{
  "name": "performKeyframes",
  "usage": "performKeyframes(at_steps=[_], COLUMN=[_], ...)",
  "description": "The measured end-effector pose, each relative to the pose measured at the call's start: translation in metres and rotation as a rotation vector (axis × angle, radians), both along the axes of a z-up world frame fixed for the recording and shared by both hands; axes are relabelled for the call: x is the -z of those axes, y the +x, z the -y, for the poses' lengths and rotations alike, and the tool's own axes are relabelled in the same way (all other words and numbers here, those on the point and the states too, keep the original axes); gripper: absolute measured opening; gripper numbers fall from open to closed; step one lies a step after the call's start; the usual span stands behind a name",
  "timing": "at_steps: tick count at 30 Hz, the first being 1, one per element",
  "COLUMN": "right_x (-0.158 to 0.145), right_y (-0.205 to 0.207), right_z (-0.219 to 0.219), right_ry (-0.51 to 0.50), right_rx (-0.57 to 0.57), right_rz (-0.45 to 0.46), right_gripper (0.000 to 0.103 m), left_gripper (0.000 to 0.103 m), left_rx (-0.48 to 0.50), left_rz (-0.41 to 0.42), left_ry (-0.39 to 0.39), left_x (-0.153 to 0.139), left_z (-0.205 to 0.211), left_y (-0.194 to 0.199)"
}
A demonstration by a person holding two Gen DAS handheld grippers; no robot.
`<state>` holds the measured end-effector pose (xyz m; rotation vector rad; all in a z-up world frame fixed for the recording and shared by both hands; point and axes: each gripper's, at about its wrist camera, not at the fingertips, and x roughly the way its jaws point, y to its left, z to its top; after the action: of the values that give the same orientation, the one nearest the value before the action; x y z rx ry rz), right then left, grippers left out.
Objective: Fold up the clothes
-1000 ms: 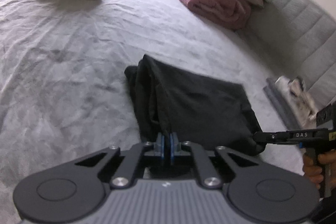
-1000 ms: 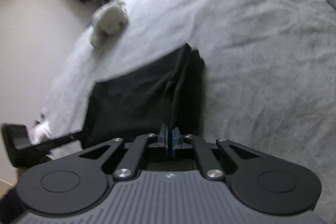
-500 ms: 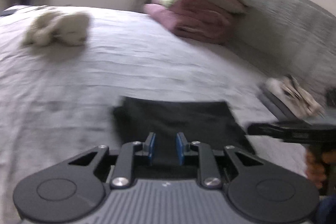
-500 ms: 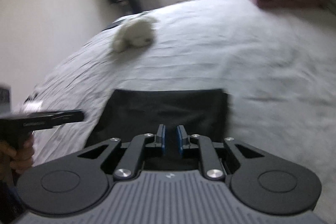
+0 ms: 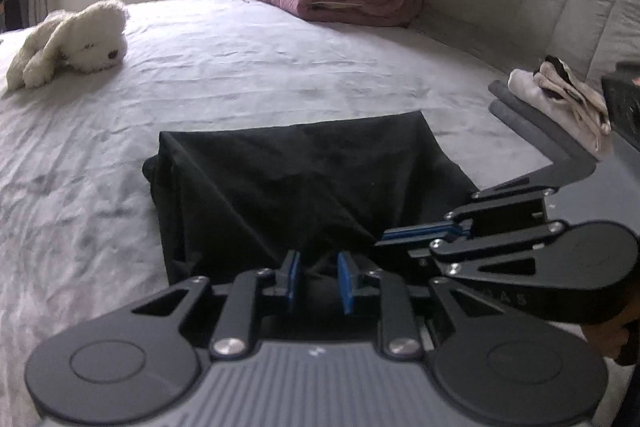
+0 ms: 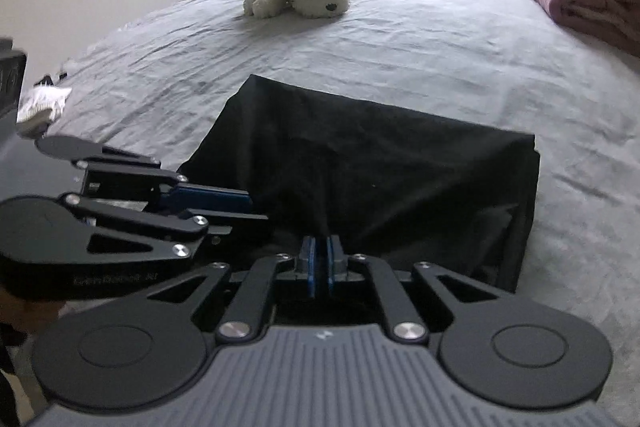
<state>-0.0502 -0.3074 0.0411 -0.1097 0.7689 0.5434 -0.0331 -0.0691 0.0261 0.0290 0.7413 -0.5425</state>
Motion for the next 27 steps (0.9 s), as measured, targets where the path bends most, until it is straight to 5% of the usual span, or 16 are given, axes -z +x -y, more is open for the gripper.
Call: performKeyframes(at_steps=[3, 5, 12, 20, 27], right_x=[-0.011, -0.021, -0.003, -0.017, -0.004], right_y=[-0.002, -0.009, -0.015, -0.016, -0.012], right_z=[0.010, 0.016, -0.002, 0.010, 0.001], right_ry=[0.043, 0.067, -0.047, -0.019, -0.068], right_rx=[0.012, 0.008, -0.038, -0.019, -0.023], right_rz=[0.007, 0.034, 0.044, 0.031, 0.027], right_gripper=[0.007, 0.018, 0.017, 0.015, 0.017], left_gripper=[0.023, 0.023, 0.023, 0.023, 0.028], left_rx=[-0.025, -0.020, 0.041, 0.044, 0.047], left_rz=[0.010, 0.046, 0.093, 0.136, 0.121], left_ry=[-0.011, -0.012, 0.032, 0.000, 0.093], left_x=[-0.008, -0.012, -0.007, -0.018, 0.002], left_z=[-0.006, -0.008, 0.009, 0.006, 0.019], left_y=[-0.001, -0.006, -0.021, -0.025, -0.020])
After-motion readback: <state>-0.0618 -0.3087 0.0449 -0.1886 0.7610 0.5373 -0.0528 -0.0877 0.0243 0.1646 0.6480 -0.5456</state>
